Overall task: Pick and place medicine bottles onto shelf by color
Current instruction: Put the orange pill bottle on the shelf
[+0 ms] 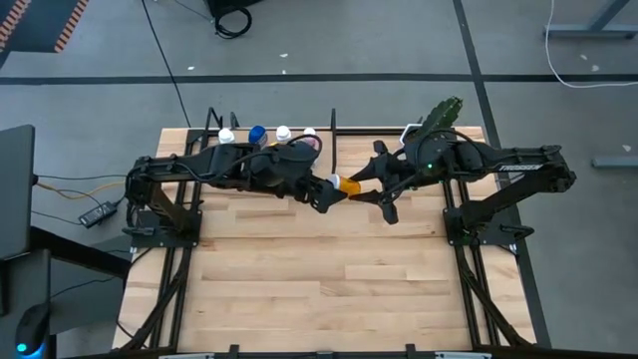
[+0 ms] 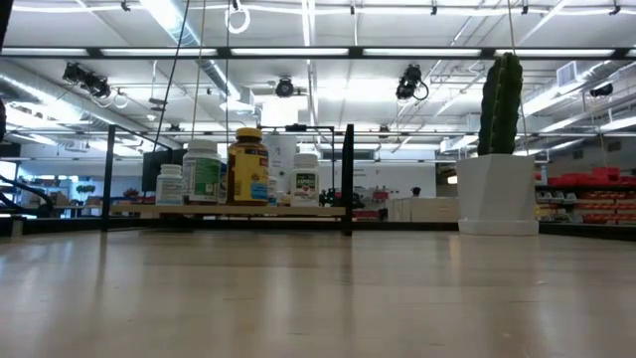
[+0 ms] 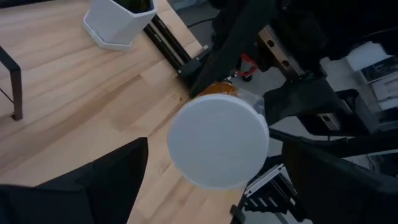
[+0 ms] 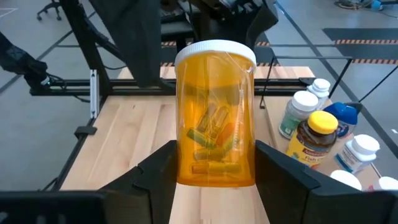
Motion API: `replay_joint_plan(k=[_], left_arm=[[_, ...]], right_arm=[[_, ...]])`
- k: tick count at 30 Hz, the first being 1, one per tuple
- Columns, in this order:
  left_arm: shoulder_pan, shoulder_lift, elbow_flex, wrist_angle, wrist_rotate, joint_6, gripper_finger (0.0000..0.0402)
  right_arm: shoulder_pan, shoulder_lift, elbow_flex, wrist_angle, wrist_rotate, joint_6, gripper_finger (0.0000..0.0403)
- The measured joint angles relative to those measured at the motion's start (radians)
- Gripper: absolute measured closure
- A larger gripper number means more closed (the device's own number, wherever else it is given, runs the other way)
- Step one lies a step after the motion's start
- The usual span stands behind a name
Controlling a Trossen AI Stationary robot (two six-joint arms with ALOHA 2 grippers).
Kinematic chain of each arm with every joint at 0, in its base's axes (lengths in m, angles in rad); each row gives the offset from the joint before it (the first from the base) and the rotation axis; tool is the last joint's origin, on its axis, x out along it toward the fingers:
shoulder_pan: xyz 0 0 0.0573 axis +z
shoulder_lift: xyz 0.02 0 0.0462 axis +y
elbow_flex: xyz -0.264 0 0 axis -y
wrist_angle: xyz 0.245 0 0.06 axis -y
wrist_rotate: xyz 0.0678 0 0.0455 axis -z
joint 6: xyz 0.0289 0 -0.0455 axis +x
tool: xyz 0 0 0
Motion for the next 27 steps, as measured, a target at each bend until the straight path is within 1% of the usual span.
replay_joint_plan(k=[5,8,12,16,22,27], left_arm=[[0.0,0.0,0.0,0.0,-0.002,0.0,0.0028],[0.0,0.0,0.0,0.0,-0.005,0.0,0.0037],[0.0,0.0,0.0,0.0,-0.031,0.001,0.006],[0.0,0.0,0.0,0.001,-0.033,0.04,0.009],[0.0,0.0,0.0,0.001,-0.033,0.042,0.0131],[0.0,0.0,0.0,0.001,-0.033,0.043,0.0157]], right_arm=[[0.0,0.0,0.0,0.0,0.003,0.0,0.0206],[0.0,0.0,0.0,0.001,0.003,0.0,0.0206],[0.0,0.0,0.0,0.001,0.003,0.0,0.0206],[0.0,0.001,0.0,0.001,0.008,0.0,0.0206],[-0.001,0.001,0.0,0.001,0.019,0.0,0.0206],[-0.001,0.001,0.0,0.0,0.019,0.0,0.0205]])
